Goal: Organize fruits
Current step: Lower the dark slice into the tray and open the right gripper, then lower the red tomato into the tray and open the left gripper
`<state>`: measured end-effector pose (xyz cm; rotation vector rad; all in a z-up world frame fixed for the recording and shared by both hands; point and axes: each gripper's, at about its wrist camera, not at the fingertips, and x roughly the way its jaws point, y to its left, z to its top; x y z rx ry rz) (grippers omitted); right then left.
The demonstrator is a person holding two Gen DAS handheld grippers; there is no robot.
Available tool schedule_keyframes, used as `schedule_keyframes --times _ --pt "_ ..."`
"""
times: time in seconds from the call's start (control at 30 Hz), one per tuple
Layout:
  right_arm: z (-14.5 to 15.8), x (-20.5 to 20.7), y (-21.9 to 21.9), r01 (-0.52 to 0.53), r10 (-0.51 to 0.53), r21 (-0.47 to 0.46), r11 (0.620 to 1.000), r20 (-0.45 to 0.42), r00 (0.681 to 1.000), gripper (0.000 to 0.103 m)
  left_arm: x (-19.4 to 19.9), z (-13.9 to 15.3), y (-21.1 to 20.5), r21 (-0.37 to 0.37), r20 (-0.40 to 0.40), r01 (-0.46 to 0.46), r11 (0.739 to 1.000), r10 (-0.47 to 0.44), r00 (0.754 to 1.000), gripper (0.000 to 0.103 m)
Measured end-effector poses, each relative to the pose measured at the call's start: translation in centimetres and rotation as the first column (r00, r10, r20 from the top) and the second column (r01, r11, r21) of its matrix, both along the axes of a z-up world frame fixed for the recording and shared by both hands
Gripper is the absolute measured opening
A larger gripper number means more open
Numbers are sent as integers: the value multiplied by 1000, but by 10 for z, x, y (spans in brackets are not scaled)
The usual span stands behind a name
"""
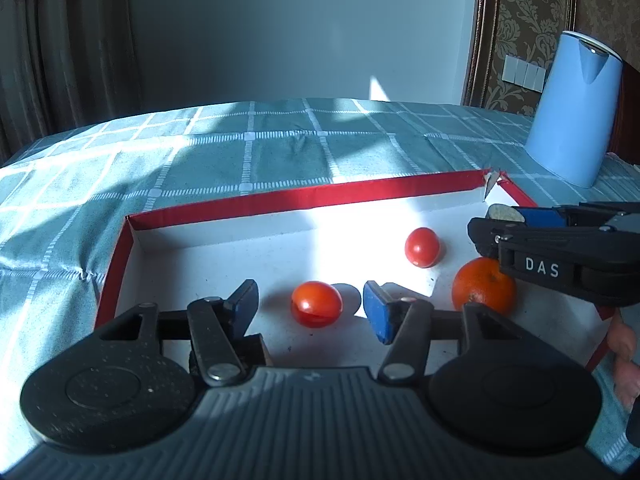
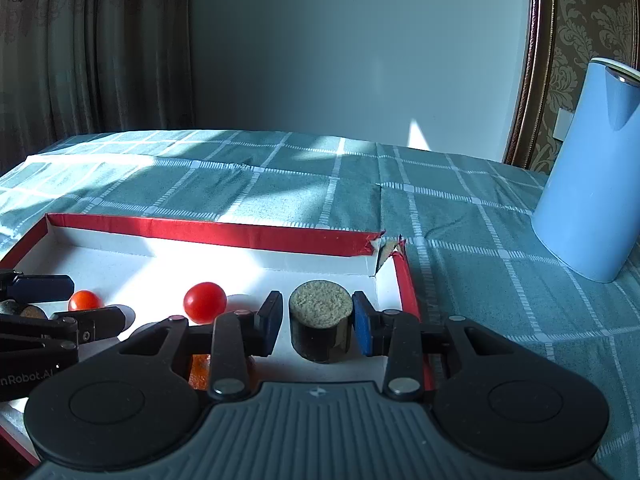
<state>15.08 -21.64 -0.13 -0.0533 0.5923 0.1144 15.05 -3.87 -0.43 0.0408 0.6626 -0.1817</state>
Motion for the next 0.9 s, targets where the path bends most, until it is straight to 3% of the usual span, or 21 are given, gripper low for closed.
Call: schedule_keyframes --times 0.07,0.17,0.27,0.33,0.73,0.9 --pt "1 -2 -3 14 -14 13 1000 7 1000 52 -2 0 0 5 4 4 1000 -4 1000 59" --pt "4 -7 -6 27 -28 27 999 35 999 59 -5 2 0 8 18 10 1000 -10 1000 63" --pt "7 -11 -9 29 -32 60 998 53 998 68 -10 4 0 7 37 8 1000 -9 999 74" --pt "7 -13 -10 38 -42 65 997 64 997 72 -11 5 0 5 46 10 1000 -10 999 75" --pt "10 -30 -12 30 -38 87 996 91 995 72 -26 8 3 -11 90 21 1000 -20 996 94" --pt "14 -43 -18 22 -36 131 991 109 993 72 -38 9 3 2 125 20 1000 -20 992 96"
